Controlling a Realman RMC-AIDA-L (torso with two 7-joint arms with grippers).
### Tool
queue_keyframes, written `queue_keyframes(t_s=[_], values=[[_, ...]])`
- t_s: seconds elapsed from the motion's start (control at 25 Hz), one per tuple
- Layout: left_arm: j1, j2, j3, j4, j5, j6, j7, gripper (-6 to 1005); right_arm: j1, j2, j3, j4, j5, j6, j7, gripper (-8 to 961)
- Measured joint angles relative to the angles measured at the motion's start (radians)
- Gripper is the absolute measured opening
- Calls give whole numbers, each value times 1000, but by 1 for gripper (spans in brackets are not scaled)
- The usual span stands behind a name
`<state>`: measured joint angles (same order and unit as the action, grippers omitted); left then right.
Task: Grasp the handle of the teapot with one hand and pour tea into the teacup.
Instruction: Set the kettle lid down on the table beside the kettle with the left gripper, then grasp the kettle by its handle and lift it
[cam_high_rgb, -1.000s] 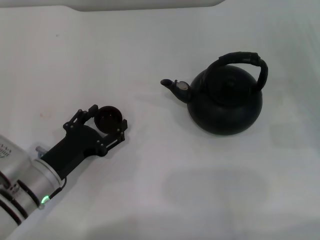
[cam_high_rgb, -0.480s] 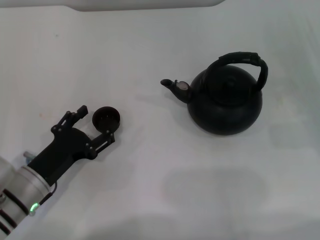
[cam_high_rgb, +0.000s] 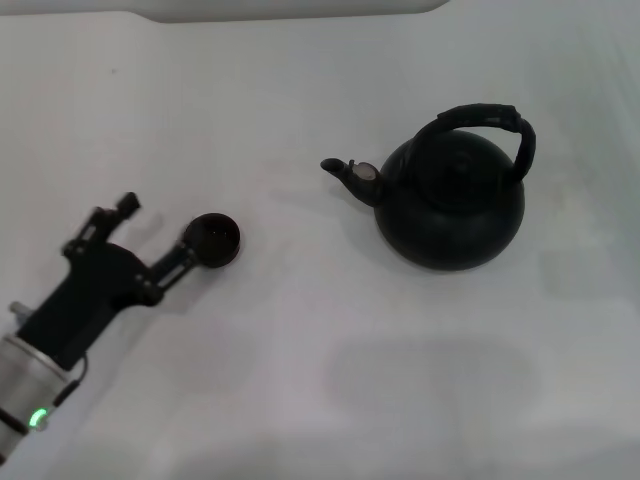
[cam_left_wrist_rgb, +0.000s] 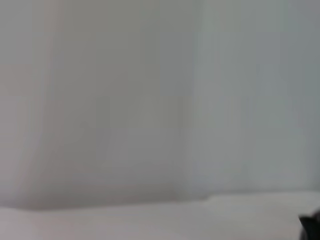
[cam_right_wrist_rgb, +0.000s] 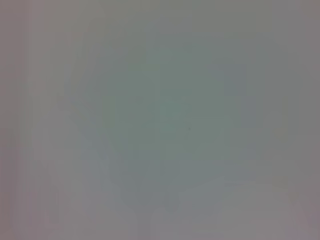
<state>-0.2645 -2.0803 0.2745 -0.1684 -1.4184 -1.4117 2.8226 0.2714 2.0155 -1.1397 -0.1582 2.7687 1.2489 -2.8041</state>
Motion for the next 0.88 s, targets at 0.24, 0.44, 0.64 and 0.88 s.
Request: queue_keyframes(t_s=[0.24,0.44,0.64,0.88], values=[[59,-3,-1,16,-149,-169,0,890,-23,0,-2,20,0,69,58,794],[93,-3,-2,14,-283,-211,0,890,-84,-14,-19,14,-4,132,192,795],[108,-4,-2,10,-421,-207,0,889,-159,-48,-27,-12,-91,221,298,795],[88,-4,-2,9,-479,-198,0,889,-267,-59,-25,-134,-265,262,405,795]])
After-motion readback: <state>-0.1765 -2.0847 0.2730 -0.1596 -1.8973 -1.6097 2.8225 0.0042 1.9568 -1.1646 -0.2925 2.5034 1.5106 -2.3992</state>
